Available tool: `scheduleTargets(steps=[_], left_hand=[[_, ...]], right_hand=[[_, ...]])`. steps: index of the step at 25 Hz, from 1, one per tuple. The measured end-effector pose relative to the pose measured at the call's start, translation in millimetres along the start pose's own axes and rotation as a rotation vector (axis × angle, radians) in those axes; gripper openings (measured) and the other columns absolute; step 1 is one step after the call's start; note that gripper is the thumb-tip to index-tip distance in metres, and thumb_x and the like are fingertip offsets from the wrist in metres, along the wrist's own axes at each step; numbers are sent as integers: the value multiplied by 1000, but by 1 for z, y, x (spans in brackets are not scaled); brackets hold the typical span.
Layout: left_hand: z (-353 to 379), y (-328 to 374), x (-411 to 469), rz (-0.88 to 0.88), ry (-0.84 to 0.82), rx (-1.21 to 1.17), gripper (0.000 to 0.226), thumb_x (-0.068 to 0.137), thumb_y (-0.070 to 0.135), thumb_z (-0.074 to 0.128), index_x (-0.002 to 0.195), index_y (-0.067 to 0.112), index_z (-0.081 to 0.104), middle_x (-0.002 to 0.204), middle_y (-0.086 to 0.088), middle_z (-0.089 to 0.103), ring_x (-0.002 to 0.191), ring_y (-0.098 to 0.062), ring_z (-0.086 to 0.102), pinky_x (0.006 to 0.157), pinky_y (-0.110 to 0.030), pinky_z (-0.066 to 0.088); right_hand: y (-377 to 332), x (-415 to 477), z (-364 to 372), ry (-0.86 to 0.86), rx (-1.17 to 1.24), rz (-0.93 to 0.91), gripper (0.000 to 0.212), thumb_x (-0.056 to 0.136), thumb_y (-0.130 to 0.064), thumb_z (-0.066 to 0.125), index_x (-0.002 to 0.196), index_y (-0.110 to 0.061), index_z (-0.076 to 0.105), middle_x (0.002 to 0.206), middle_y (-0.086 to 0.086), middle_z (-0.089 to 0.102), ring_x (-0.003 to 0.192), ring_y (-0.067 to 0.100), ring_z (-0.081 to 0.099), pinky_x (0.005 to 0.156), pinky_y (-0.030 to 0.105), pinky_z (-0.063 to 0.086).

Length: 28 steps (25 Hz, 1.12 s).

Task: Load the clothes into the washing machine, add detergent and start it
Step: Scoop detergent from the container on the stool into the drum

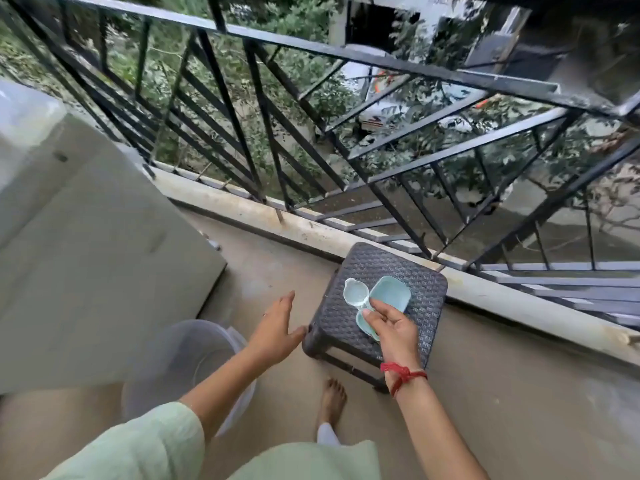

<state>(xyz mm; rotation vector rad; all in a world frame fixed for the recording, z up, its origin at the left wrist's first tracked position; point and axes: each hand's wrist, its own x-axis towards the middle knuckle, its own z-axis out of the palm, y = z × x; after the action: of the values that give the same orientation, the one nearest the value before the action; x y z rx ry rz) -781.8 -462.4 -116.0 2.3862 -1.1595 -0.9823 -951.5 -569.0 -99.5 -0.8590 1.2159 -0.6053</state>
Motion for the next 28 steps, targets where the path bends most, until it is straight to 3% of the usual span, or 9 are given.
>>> scheduleTargets(steps=[5, 7, 9, 15, 17, 19, 22, 25, 28], left_hand=[[-69, -85, -137, -149, 275, -168, 78, 85, 42, 55, 148, 10, 21, 152, -7, 28, 140, -22, 26, 113, -31, 23], [-78, -129, -209, -260, 368, -239, 95, 68, 60, 41, 144, 5, 27, 147, -11, 35, 137, -24, 33, 111, -29, 24], [-73, -173, -276, -379, 440, -293, 106, 58, 66, 30, 143, 1, 30, 145, -16, 38, 136, -26, 35, 110, -28, 24], [-83, -235, -418, -594, 667, -405, 108, 56, 68, 31, 148, 11, 19, 153, -10, 22, 141, -23, 26, 110, -26, 22], [-92, -251, -442, -615, 742, -407, 96, 69, 64, 40, 148, 12, 19, 154, -9, 21, 141, -22, 25, 109, -24, 21], [-104, -268, -455, -613, 802, -387, 79, 85, 47, 53, 148, 13, 20, 154, -9, 23, 141, -22, 26, 108, -23, 21], [-132, -293, -464, -595, 850, -371, 75, 88, 41, 56, 148, 15, 20, 153, -6, 24, 140, -20, 27, 108, -23, 22], [-183, -324, -455, -527, 866, -332, 86, 76, 55, 51, 147, 15, 24, 152, -5, 26, 140, -19, 26, 110, -24, 19], [-254, -365, -417, -391, 856, -219, 74, 84, 40, 58, 146, 14, 27, 150, -4, 31, 138, -18, 29, 110, -23, 19]], right_hand=[[7, -96, 83, -206, -132, -11, 30, 81, 3, 65, 110, 1, 63, 81, -3, 68, 65, -2, 63, 61, 5, 48], [23, -148, 125, -315, -191, 18, 28, 82, 3, 63, 110, -1, 63, 73, -8, 67, 59, -3, 62, 56, 6, 47], [46, -199, 161, -443, -267, 72, 26, 83, 1, 63, 109, -4, 62, 76, -9, 63, 61, 2, 60, 53, 11, 46], [97, -313, 247, -780, -414, 139, 19, 82, -7, 67, 100, -14, 69, 71, -5, 68, 65, 6, 57, 61, 19, 43], [97, -336, 274, -864, -423, 117, 17, 83, -8, 67, 98, -15, 69, 65, -9, 67, 57, 1, 55, 57, 16, 42], [96, -349, 298, -913, -449, 74, 20, 83, -10, 67, 102, -13, 69, 66, -9, 66, 52, -1, 53, 53, 15, 39], [97, -362, 335, -932, -446, 86, 20, 83, -9, 66, 103, -13, 69, 70, -6, 64, 56, 4, 48, 54, 19, 37], [96, -363, 379, -905, -380, 99, 18, 84, -6, 64, 99, -14, 69, 70, -3, 58, 60, 8, 41, 58, 21, 33], [93, -343, 434, -831, -274, 80, 16, 84, -6, 64, 95, -17, 69, 71, -7, 62, 61, 7, 42, 59, 21, 34]])
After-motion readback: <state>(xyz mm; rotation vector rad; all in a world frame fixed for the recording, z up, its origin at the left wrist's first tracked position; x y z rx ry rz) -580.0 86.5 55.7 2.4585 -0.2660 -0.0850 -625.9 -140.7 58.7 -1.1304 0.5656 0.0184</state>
